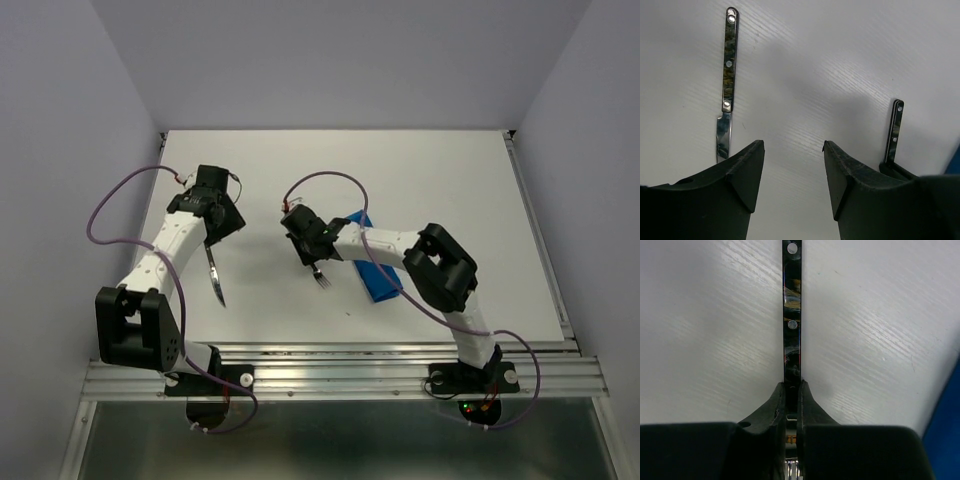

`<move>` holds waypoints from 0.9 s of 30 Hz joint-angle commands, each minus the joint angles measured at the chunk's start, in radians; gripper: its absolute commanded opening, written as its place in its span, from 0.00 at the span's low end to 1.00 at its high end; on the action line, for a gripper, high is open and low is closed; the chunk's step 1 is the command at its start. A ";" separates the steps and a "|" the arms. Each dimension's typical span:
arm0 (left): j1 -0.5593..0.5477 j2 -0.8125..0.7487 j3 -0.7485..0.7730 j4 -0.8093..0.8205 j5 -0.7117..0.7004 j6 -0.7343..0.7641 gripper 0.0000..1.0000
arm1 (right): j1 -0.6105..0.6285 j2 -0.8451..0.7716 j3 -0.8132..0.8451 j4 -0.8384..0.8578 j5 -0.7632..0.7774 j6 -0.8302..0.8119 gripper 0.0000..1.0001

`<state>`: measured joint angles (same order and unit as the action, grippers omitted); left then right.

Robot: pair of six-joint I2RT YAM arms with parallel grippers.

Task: Fold the napkin into a case and place the utensils inside
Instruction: Pick up the fork from the center of the board, then stuff the fork into the folded napkin.

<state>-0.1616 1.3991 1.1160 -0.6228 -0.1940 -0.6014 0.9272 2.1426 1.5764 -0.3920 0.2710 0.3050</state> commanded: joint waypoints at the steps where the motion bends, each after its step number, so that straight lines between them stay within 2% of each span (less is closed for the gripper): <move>1: -0.004 -0.020 -0.039 0.057 0.076 0.014 0.61 | 0.002 -0.140 -0.036 0.011 0.010 -0.064 0.01; 3: -0.015 0.001 -0.039 0.101 0.143 0.015 0.60 | 0.002 -0.228 -0.070 0.010 0.020 -0.087 0.01; 8: -0.113 0.107 0.083 0.112 0.171 0.009 0.56 | -0.037 -0.421 -0.180 -0.045 0.043 -0.103 0.01; 12: -0.255 0.240 0.232 0.120 0.189 -0.004 0.54 | -0.100 -0.602 -0.341 -0.100 0.069 -0.067 0.01; 13: -0.274 0.265 0.232 0.121 0.189 -0.008 0.53 | -0.100 -0.602 -0.367 -0.111 0.071 -0.067 0.01; 20: -0.413 0.498 0.497 0.106 0.275 -0.014 0.51 | -0.148 -0.757 -0.554 -0.191 0.077 0.023 0.01; 27: -0.480 0.696 0.680 0.077 0.329 0.008 0.50 | -0.157 -0.813 -0.634 -0.243 0.082 0.046 0.01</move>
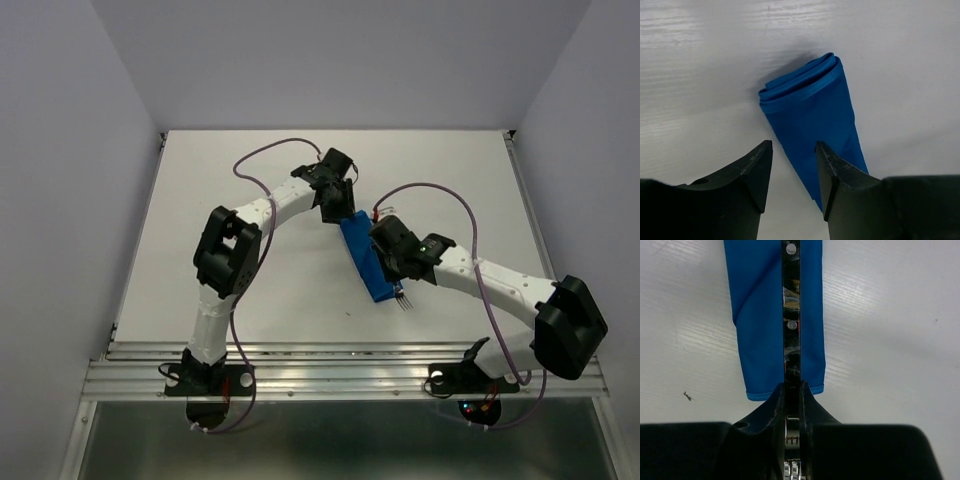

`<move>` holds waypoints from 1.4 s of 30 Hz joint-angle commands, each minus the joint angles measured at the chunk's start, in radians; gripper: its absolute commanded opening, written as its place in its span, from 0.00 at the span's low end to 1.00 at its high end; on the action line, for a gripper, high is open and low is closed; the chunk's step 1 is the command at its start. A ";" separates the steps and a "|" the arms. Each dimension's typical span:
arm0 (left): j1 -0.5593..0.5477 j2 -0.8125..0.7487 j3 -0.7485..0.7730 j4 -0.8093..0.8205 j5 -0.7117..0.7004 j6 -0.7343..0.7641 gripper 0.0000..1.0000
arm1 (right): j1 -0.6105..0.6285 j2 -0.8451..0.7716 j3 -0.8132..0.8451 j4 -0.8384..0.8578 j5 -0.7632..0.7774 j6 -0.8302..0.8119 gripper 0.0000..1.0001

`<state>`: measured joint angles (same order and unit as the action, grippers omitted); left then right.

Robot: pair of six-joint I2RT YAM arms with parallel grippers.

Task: Fold the napkin into a case and place the utensils inside
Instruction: Stuff the fork into the folded napkin.

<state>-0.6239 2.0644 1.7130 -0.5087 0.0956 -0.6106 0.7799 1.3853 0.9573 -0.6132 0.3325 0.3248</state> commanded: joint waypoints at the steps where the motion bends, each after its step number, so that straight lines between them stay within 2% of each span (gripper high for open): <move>1: -0.020 0.042 0.094 -0.039 0.044 0.020 0.50 | -0.010 -0.055 -0.025 -0.023 0.019 0.028 0.01; 13: -0.039 0.172 0.154 -0.034 0.070 0.048 0.50 | -0.028 0.046 -0.034 -0.026 -0.003 0.040 0.01; 25: -0.043 0.122 0.152 -0.034 0.064 0.072 0.50 | -0.037 0.106 -0.019 0.013 -0.012 0.025 0.01; 32: -0.002 0.069 0.175 -0.018 0.062 0.084 0.51 | -0.037 0.147 0.017 0.018 -0.020 0.005 0.01; 42: 0.058 0.210 0.316 -0.059 0.056 0.091 0.50 | -0.037 0.181 0.075 0.021 -0.027 -0.018 0.01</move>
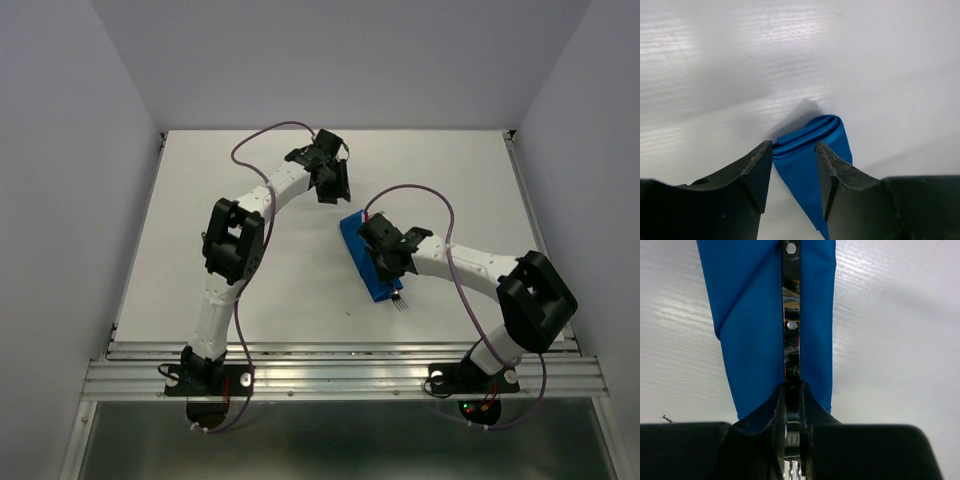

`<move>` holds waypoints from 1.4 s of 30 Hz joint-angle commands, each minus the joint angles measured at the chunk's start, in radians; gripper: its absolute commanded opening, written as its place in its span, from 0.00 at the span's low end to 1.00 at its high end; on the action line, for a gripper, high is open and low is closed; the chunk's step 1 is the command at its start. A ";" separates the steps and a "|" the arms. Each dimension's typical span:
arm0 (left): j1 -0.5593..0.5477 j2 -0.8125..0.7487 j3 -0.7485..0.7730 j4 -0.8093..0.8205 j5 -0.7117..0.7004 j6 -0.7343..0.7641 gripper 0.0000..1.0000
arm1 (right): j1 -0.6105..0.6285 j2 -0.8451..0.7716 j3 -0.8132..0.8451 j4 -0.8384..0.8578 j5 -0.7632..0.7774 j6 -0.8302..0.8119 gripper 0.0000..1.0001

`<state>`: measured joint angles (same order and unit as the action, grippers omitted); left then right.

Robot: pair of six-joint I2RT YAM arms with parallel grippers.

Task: Fold the napkin into a case and place the utensils inside
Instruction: Stuff the fork into the folded napkin.

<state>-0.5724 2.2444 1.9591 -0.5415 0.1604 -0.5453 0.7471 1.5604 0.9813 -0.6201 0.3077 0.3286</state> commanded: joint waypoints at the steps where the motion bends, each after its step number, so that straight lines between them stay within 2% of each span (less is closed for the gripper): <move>1: 0.008 0.035 0.073 -0.022 -0.012 0.027 0.50 | -0.005 0.009 0.059 0.028 -0.001 -0.023 0.01; 8: 0.020 0.148 0.181 -0.061 0.024 0.054 0.50 | -0.014 0.053 0.080 0.071 -0.013 -0.089 0.01; 19: 0.020 0.155 0.135 -0.035 0.054 0.073 0.49 | -0.032 0.081 0.103 0.126 0.048 -0.137 0.01; 42: 0.014 0.170 0.103 -0.005 0.100 0.079 0.49 | -0.069 0.158 0.112 0.272 0.077 -0.169 0.01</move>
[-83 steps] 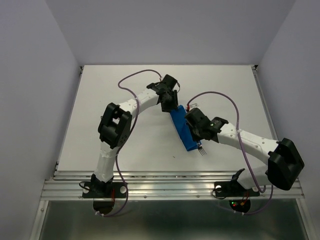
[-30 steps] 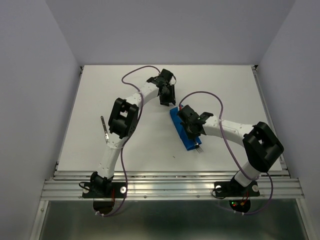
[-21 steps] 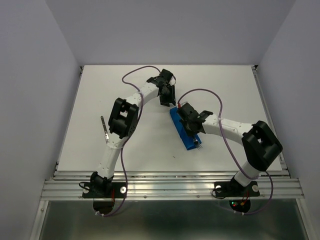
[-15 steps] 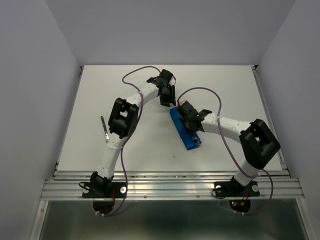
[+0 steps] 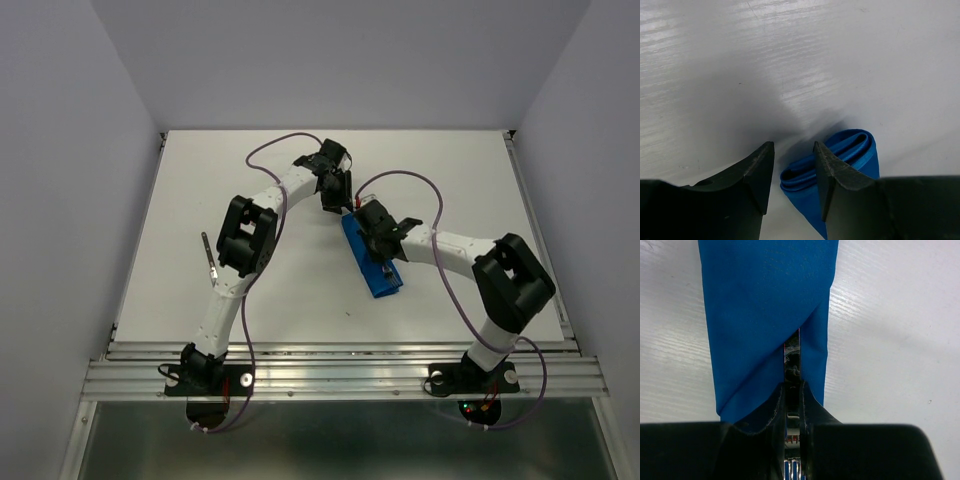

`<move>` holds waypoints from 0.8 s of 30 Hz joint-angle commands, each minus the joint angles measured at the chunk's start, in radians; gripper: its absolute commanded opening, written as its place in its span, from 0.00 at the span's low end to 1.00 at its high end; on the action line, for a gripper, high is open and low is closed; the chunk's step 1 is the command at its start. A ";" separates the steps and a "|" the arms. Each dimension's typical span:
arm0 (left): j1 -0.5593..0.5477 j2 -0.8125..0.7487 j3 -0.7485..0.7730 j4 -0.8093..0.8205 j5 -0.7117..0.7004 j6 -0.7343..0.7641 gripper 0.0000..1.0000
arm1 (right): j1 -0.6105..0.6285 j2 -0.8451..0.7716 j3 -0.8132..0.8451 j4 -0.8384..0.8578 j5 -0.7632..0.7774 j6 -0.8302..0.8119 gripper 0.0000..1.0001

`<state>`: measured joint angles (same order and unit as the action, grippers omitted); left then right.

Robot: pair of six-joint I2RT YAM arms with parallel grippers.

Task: Fold the napkin into a case and place the utensils inside
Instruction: Stuff the fork into the folded napkin.

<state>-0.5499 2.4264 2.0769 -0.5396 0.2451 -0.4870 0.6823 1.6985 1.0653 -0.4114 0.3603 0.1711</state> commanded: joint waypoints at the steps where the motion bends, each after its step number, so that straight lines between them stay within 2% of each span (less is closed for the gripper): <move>1: -0.012 -0.010 -0.015 -0.006 0.017 0.021 0.49 | -0.004 0.023 0.030 0.066 0.028 -0.010 0.01; 20: -0.018 -0.015 -0.052 0.009 0.023 0.019 0.48 | -0.013 0.066 0.022 0.126 0.078 -0.008 0.01; 22: -0.018 -0.015 -0.052 0.007 0.023 0.019 0.48 | -0.013 0.063 0.015 0.134 0.091 -0.007 0.05; 23: -0.019 -0.016 -0.054 0.007 0.023 0.019 0.48 | -0.013 0.055 0.012 0.138 0.091 -0.002 0.18; 24: -0.018 -0.016 -0.057 0.007 0.023 0.018 0.48 | -0.013 0.052 0.010 0.140 0.092 -0.001 0.23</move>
<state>-0.5556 2.4260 2.0552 -0.4881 0.2771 -0.4870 0.6750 1.7634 1.0653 -0.3275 0.4114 0.1703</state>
